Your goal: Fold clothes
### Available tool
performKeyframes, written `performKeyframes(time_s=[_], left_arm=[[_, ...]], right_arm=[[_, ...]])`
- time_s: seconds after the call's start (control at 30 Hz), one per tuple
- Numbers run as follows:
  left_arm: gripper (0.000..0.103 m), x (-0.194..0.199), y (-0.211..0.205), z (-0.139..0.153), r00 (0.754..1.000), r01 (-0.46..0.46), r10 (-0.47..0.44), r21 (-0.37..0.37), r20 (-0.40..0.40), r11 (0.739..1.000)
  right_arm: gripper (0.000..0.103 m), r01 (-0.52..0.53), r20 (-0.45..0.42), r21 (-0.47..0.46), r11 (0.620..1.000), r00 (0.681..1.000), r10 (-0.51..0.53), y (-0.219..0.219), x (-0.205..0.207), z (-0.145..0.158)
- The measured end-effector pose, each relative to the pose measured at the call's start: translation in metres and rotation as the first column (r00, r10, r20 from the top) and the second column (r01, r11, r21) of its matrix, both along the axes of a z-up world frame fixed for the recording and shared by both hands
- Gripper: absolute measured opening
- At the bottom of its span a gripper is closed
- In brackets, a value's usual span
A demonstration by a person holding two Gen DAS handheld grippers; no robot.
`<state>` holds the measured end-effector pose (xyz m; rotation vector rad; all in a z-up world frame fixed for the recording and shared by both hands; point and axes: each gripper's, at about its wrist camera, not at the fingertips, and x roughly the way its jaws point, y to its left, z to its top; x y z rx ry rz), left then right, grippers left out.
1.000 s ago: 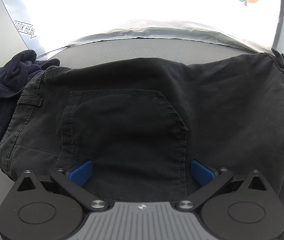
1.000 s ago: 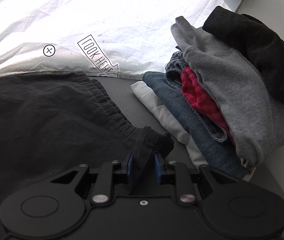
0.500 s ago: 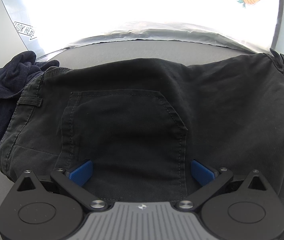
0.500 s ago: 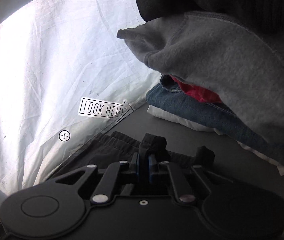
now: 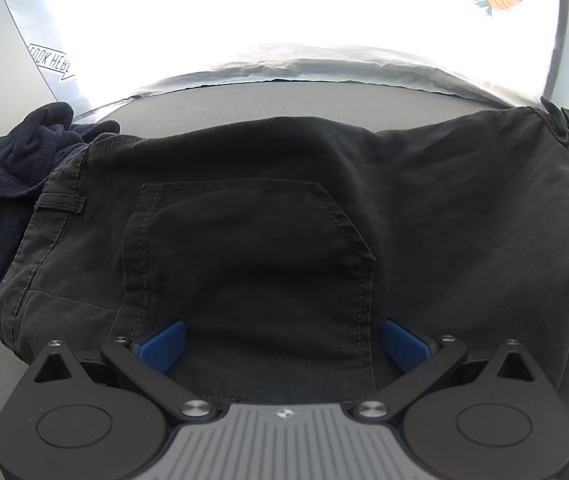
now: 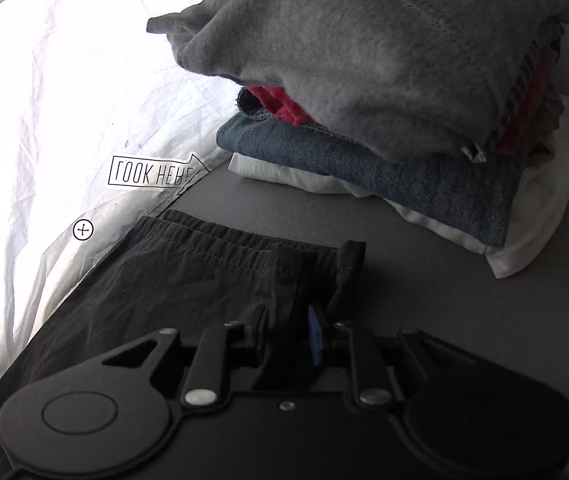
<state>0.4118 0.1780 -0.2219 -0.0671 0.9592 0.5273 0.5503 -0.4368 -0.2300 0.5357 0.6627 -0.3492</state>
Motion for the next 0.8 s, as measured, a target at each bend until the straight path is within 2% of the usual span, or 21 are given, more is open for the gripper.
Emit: performKeyframes(time_s=[0.07,0.13,0.2,0.33,0.4,0.47,0.53,0.7,0.8], left_arm=[[0.103,0.0,0.0,0.0,1.0,-0.001,0.001,-0.001,-0.002,1.0],[0.103,0.0,0.0,0.001,1.0,-0.001,0.0,-0.003,-0.007,1.0],[0.103,0.0,0.0,0.002,1.0,0.0,0.0,-0.006,-0.011,1.0],[0.103,-0.001,0.001,0.004,1.0,0.008,-0.008,-0.012,-0.018,1.0],[0.103,-0.004,0.001,0.005,1.0,0.022,-0.022,-0.017,-0.017,1.0],[0.103,-0.007,0.0,0.005,0.999,0.035,-0.035,-0.02,-0.012,0.999],[0.103,-0.01,-0.001,0.006,0.999,0.048,-0.048,-0.022,-0.01,0.999],[0.103,-0.018,-0.002,0.009,0.995,0.098,-0.098,-0.037,-0.007,0.995],[0.103,-0.024,0.001,0.012,0.991,0.132,-0.133,-0.051,-0.002,0.99]], right_arm=[[0.03,-0.03,0.003,0.019,0.999,1.0,0.03,0.006,-0.005,0.001],[0.042,-0.036,0.014,0.113,0.993,0.999,0.035,0.011,-0.014,-0.002],[0.044,-0.019,0.037,0.235,0.972,0.999,0.011,0.014,-0.026,-0.008],[0.044,0.017,0.064,0.461,0.887,0.997,-0.052,0.029,-0.055,-0.022],[0.044,-0.001,0.071,0.533,0.846,0.997,-0.043,0.044,-0.064,-0.026],[0.044,-0.036,0.059,0.548,0.836,0.998,0.004,0.064,-0.071,-0.023],[0.044,-0.095,0.042,0.525,0.846,0.995,0.085,0.091,-0.076,-0.017],[0.044,-0.25,0.064,0.513,0.821,0.965,0.253,0.155,-0.078,-0.004],[0.044,-0.296,0.054,0.521,0.8,0.947,0.315,0.189,-0.077,-0.004]])
